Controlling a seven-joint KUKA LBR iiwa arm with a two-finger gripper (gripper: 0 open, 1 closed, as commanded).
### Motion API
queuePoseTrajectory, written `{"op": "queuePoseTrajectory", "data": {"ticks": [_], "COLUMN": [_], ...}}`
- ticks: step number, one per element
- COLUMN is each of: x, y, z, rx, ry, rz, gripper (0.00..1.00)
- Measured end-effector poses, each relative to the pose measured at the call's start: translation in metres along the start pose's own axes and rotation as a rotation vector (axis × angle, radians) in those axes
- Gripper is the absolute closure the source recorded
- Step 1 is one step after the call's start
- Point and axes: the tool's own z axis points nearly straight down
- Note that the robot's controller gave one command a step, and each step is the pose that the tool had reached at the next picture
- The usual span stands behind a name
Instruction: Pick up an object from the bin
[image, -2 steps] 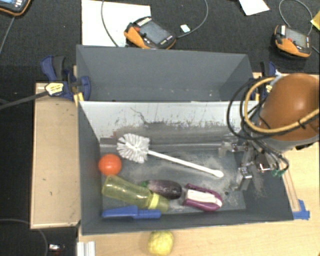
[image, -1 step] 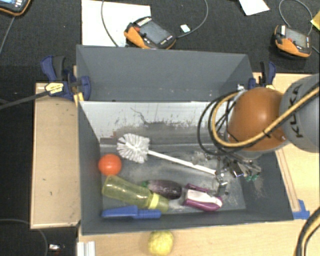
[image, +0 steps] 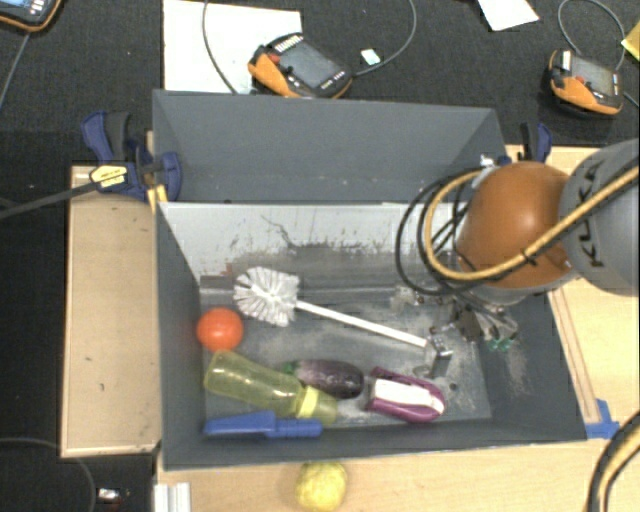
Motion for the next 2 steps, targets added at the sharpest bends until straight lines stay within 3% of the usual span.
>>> {"op": "queuePoseTrajectory", "data": {"ticks": [1,2], "x": [0.026,-0.018], "y": [0.051,-0.006], "z": [0.031,-0.066], "rx": [-0.006,0.002], "ry": [0.008,-0.008], "rz": [-0.136,-0.030], "gripper": [0.00,0.00]}}
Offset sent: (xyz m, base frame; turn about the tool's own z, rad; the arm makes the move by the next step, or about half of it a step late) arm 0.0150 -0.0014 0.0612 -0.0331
